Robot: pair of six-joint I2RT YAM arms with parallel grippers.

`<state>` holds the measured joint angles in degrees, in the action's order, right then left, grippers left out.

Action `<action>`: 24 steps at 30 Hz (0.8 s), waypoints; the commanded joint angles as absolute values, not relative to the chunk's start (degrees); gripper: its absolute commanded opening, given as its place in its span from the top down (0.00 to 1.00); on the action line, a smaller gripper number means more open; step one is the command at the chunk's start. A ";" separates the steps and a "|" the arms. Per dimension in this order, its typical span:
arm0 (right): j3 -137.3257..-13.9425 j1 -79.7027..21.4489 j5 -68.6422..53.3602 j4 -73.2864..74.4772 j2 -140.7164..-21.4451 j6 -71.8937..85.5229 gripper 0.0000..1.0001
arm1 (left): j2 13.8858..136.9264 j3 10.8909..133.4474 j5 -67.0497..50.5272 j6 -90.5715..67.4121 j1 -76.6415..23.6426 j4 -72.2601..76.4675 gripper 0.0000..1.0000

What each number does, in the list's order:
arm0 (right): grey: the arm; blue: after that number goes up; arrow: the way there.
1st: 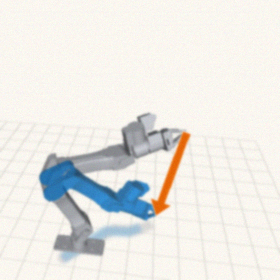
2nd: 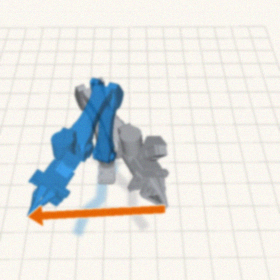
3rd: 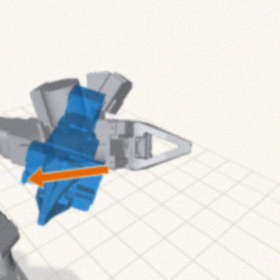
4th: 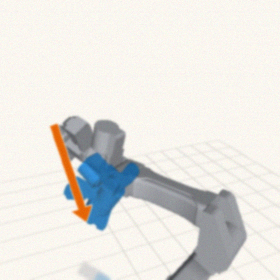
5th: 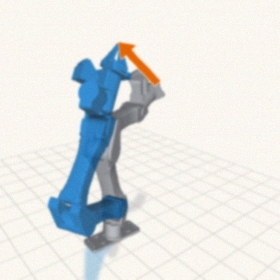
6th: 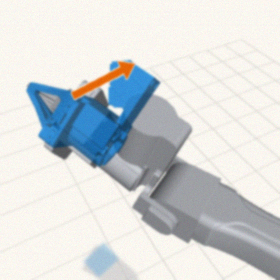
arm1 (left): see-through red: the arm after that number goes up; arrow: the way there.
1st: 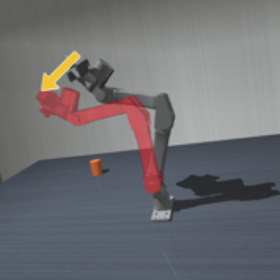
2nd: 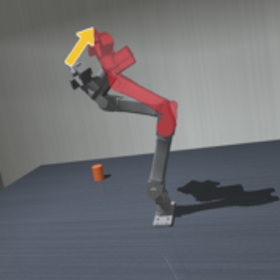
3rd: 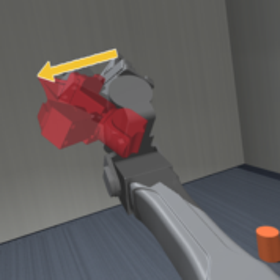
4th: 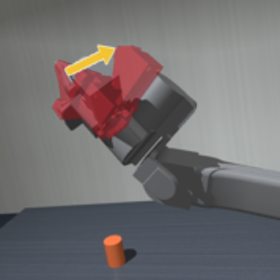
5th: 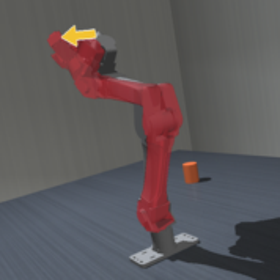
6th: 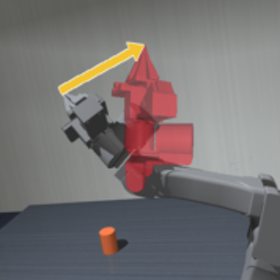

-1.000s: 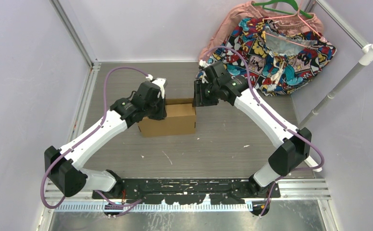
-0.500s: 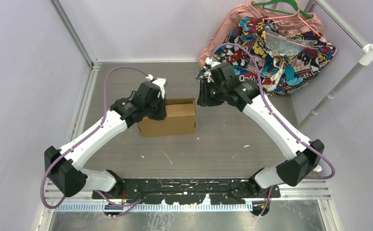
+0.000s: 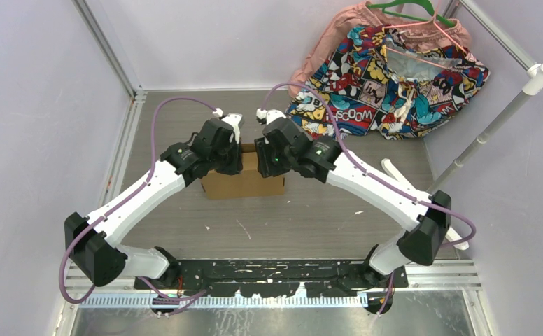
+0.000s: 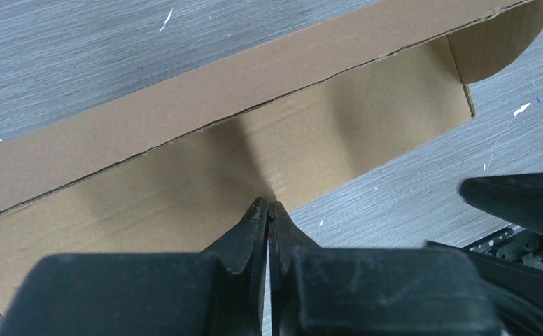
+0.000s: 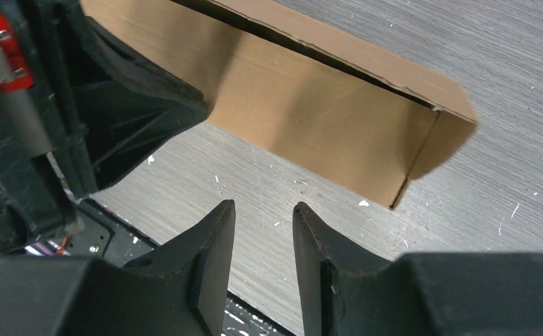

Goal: Fold the paper box
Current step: Close the paper box at the center of the board.

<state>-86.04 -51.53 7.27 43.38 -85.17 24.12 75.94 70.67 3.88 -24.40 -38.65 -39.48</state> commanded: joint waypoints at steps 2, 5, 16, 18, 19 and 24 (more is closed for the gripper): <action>-88.09 -53.50 13.93 38.15 -87.58 24.98 0.58 | 76.25 69.11 3.60 -23.63 -39.01 -40.21 0.95; -88.16 -54.43 16.93 37.62 -88.44 25.08 0.62 | 75.96 68.83 3.60 -23.64 -39.04 -40.12 0.95; -86.48 -54.73 20.47 34.80 -89.29 27.45 0.79 | 75.18 68.56 3.82 -23.55 -39.09 -40.24 0.95; -86.42 -55.03 20.67 34.80 -89.71 27.49 0.80 | 74.95 68.43 3.91 -23.50 -39.03 -40.18 0.95; -86.40 -55.15 20.81 34.74 -89.88 27.58 0.80 | 74.97 68.39 3.95 -23.47 -39.02 -40.17 0.95; -86.46 -56.13 21.23 34.69 -90.81 27.69 0.80 | 74.94 68.38 3.96 -23.47 -39.02 -40.16 0.95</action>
<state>-86.02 -55.05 19.16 37.28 -90.32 26.83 75.20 69.67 3.88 -24.40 -38.68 -38.54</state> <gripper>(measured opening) 0.206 0.050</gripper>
